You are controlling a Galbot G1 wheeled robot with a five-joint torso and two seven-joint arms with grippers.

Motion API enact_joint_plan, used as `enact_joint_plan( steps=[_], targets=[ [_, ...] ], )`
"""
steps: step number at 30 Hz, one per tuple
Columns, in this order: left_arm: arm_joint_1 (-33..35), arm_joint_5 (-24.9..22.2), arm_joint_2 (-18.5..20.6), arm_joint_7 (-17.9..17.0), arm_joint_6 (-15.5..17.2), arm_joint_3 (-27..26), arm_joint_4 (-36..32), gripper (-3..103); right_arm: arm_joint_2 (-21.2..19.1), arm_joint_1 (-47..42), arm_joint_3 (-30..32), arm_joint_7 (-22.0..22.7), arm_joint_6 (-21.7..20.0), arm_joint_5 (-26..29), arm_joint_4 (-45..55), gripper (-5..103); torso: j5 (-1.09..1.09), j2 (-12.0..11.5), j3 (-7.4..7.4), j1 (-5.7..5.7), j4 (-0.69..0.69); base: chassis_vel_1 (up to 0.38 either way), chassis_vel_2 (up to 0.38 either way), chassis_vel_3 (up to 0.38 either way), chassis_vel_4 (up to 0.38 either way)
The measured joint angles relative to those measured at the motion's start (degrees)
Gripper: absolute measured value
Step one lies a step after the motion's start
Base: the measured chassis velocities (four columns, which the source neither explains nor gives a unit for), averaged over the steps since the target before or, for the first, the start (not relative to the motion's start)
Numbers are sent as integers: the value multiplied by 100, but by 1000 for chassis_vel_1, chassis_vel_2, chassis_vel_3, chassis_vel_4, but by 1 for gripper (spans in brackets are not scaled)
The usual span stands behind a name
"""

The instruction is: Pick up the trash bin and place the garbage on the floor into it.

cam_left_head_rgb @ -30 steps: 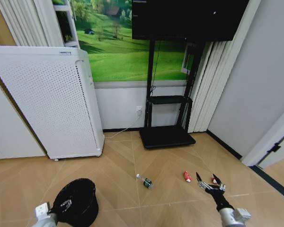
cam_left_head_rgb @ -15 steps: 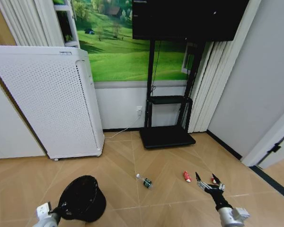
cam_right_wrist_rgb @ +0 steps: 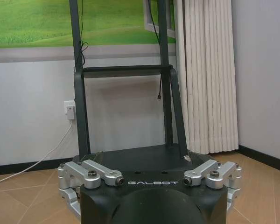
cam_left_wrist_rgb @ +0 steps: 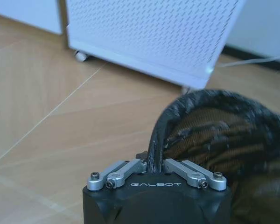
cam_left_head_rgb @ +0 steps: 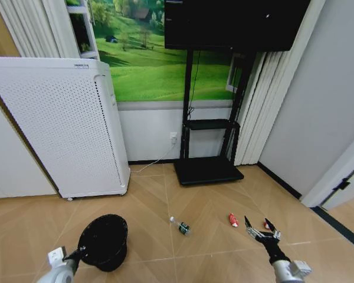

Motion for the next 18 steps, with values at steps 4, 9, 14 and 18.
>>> enact_joint_plan(
  steps=[4, 9, 14, 18],
  targets=[
    [-268, -139, 80, 537, -326, 94, 27, 4, 4, -11, -10, 2, 5, -29, -2, 100, 2, -1, 1, 0, -1, 0, 0, 0, 0],
    [-616, -62, 149, 1329, -960, 292, 118, 4, 14, -20, 3, 12, 6, -35, 2, 100, 0, -1, 1, 0, -2, 0, 0, 0, 0],
    [-798, 119, 236, 1953, -1843, 433, 158, 4, 4, -23, 24, 70, 43, -12, -6, 100, 2, -1, 0, 0, -2, 0, 0, 0, 0],
    [-817, 240, 265, 2151, -2222, 463, 110, 4, 0, -21, 30, 118, 30, 15, 84, 100, 1, 0, 0, 0, -1, 0, 0, 0, 0]
  ],
)
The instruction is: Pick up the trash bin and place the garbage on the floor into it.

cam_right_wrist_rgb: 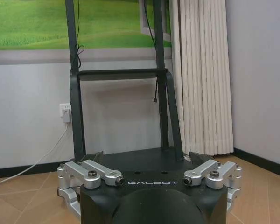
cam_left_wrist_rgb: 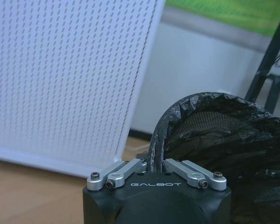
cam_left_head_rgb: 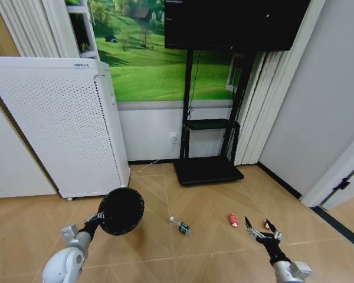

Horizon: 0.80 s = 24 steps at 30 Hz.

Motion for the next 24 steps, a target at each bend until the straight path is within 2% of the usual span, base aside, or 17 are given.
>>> enact_joint_plan(
  steps=[2, 5, 8, 11, 14, 16, 17, 19, 20, 22, 23, 24],
  targets=[
    [5, 195, 21, 147, -359, -2, -61, 4, -2, 0, -5, 34, -119, 63, 161, 100, 1, 0, 0, 0, 0, 0, 0, 0, 0],
    [-4, 351, 27, 141, -554, -24, -108, 4, -25, 47, -70, 45, -336, 122, 301, 100, 0, 0, 0, 0, 1, 0, 0, 0, 0],
    [-26, 418, 36, 114, -599, -24, -119, 4, -47, 94, -106, 42, -446, 122, 318, 100, 0, 0, 0, 0, 1, 0, 0, 0, 0],
    [-123, 440, 82, 61, -613, 12, -163, 4, -181, 158, -281, 19, -996, 178, 375, 100, 0, 0, 0, 0, 1, 0, 0, 0, 0],
    [-173, 407, 105, 48, -613, 44, -158, 4, -232, 176, -350, 31, -1198, 231, 380, 100, -1, 0, 0, 0, 0, 0, 0, 0, 0],
    [-342, 279, 157, 23, -607, 176, -48, 4, -352, 273, -517, 83, -1765, 384, 319, 100, -1, 0, -1, 0, 0, 0, 0, 0, 0],
    [-342, 279, 157, 23, -607, 176, -48, 4, -352, 273, -517, 83, -1765, 384, 319, 100, -1, 0, -1, 0, 0, 0, 0, 0, 0],
    [-472, 184, 191, 4, -597, 300, 36, 4, -425, 355, -662, 83, -2151, 550, 238, 100, 0, 0, 0, 0, 0, 0, 0, 0, 0],
    [-472, 184, 191, 4, -597, 300, 36, 4, -425, 355, -662, 83, -2151, 550, 238, 100, 0, 0, 0, 0, 0, 0, 0, 0, 0],
    [-636, 172, 232, -58, -607, 483, 139, 4, -451, 490, -796, -36, -2648, 659, 163, 100, 1, 0, 0, 0, -1, 0, 0, 0, 0],
    [-636, 172, 232, -58, -607, 483, 139, 4, -451, 490, -796, -36, -2648, 659, 163, 100, 1, 0, 0, 0, -1, 0, 0, 0, 0],
    [-693, 184, 240, -72, -607, 557, 174, 4, -448, 558, -820, -109, -2818, 651, 135, 100, 0, 0, 0, 0, 0, 0, 0, 0, 0]
  ],
)
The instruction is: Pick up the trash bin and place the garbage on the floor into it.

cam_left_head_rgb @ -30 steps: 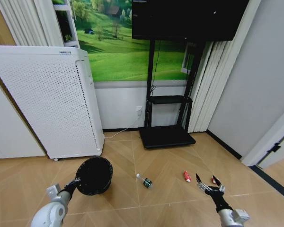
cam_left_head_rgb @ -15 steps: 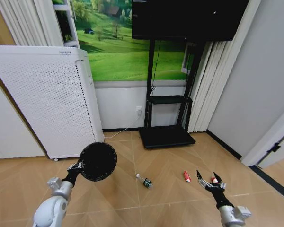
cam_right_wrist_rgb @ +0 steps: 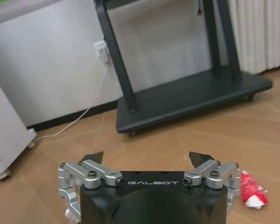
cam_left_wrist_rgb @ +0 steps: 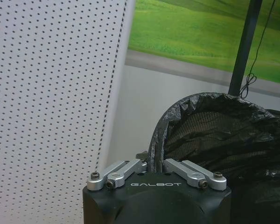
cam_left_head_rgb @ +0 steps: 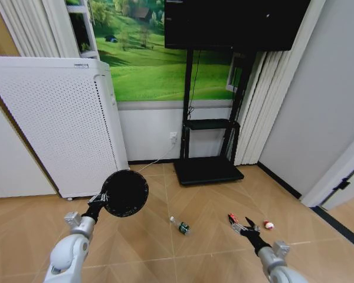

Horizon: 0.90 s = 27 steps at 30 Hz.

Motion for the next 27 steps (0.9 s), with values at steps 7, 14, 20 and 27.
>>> enact_joint_plan(
  steps=[7, 14, 20, 27],
  targets=[
    [-130, 101, -19, -12, 35, 318, 103, 4, 57, 320, -114, -70, -131, -71, -179, 100, 1, 0, 0, 0, 1, 0, 0, 0, 0],
    [-135, 163, -62, -16, 54, 483, 120, 4, 49, 357, -116, -77, -5, -97, -219, 100, 0, 1, -1, 0, 2, -48, 39, 48, -50],
    [-130, 230, -125, -20, 70, 544, 123, 4, 52, 242, -128, -219, 104, -228, -208, 100, 1, 1, 0, 0, 1, -161, 144, 145, -156],
    [-82, 233, -151, -49, 79, 595, 32, 4, -76, 232, -300, -636, 14, -451, -314, 100, 0, 0, 1, 0, -1, -106, 99, 101, -102]
  ],
)
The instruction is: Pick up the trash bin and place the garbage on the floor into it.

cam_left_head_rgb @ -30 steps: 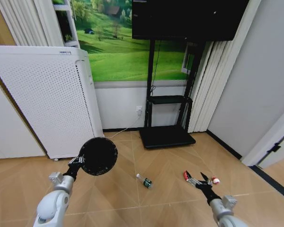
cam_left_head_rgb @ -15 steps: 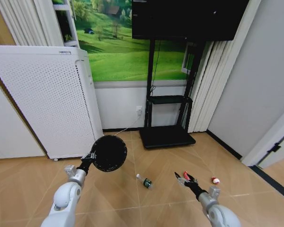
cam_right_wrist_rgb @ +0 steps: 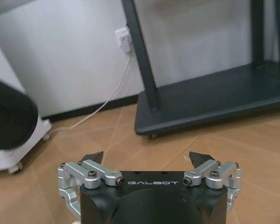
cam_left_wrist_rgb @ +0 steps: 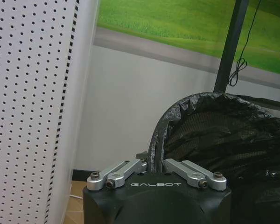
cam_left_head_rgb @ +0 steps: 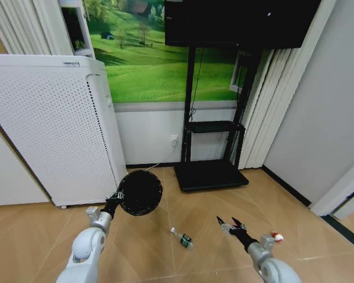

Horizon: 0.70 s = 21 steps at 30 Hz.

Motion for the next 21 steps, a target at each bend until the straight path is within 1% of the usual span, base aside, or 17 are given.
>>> enact_joint_plan(
  steps=[1, 3, 4, 6, 7, 8, 10, 11, 12, 13, 14, 15, 16, 17, 19, 20, 21],
  targets=[
    [0, 0, 0, 0, 0, 0, 0, 4, 0, 0, 0, 0, 0, 0, 0, 100, 0, 0, 0, 0, 0, -16, 21, 54, -2],
    [18, -24, 23, -51, 12, 73, -61, 4, -288, 232, -413, -121, 59, -314, -445, 100, 2, 0, -2, -1, 1, 15, -27, -28, 26],
    [18, -24, 23, -51, 12, 73, -61, 4, -288, 232, -413, -121, 59, -314, -445, 100, 2, 0, -2, -1, 1, 30, -54, -55, 52],
    [24, -24, 35, -76, 22, 107, -113, 4, -611, 519, -755, -353, 236, -743, -914, 100, 3, 0, -2, -1, 2, 50, -42, -55, 58],
    [24, -24, 35, -76, 22, 107, -113, 4, -611, 519, -755, -353, 236, -743, -914, 100, 3, 0, -2, -1, 2, 47, -29, -55, 58],
    [26, -27, 32, -91, 33, 115, -155, 4, -860, 789, -1041, -583, 403, -1040, -1311, 100, 0, 0, -2, -1, 2, 47, -27, -58, 36],
    [29, -37, -6, -118, 61, 116, -233, 4, -1109, 1332, -1520, -1089, 630, -1625, -1922, 100, 3, 0, -1, -1, -1, 0, 0, 0, 0],
    [29, -37, -6, -118, 61, 116, -233, 4, -1109, 1332, -1520, -1089, 630, -1625, -1922, 100, 3, 0, -1, -1, -1, 0, 0, 0, 0],
    [29, -56, -19, -126, 80, 116, -270, 4, -1176, 1586, -1735, -1246, 670, -1872, -2135, 100, 2, 0, -1, 0, 1, 0, 0, 0, 0],
    [28, -108, -22, -155, 109, 126, -327, 4, -1241, 1978, -2159, -1345, 662, -2103, -2441, 100, -1, 0, -1, -1, 3, 0, 0, 0, 0],
    [28, -108, -22, -155, 109, 126, -327, 4, -1241, 1978, -2159, -1345, 662, -2103, -2441, 100, -1, 0, -1, -1, 3, 0, 0, 0, 0],
    [28, -134, -19, -178, 129, 133, -361, 4, -1238, 2169, -2405, -1336, 607, -2157, -2618, 100, -1, 0, -1, -1, 3, 0, 0, 0, 0],
    [26, -149, -6, -198, 152, 136, -403, 4, -1125, 2442, -2721, -1246, 514, -2204, -2946, 100, 0, 0, -1, 0, 5, 0, 0, 0, 0],
    [26, -149, -6, -198, 152, 136, -403, 4, -1125, 2442, -2721, -1246, 514, -2204, -2946, 100, 0, 0, -1, 0, 5, 0, 0, 0, 0],
    [-10, -152, 19, -213, 172, 185, -421, 4, -887, 2620, -3011, -991, 218, -2109, -3241, 100, 4, 0, -1, 0, 7, 0, 0, 0, 0],
    [-10, -152, 19, -213, 172, 185, -421, 4, -887, 2620, -3011, -991, 218, -2109, -3241, 100, 4, 0, -1, 0, 7, 0, 0, 0, 0],
    [-66, -157, 47, -215, 182, 264, -400, 4, -816, 2602, -3047, -875, 96, -1994, -3267, 100, 4, 0, -1, -1, 5, 0, 0, 0, 0]
  ],
)
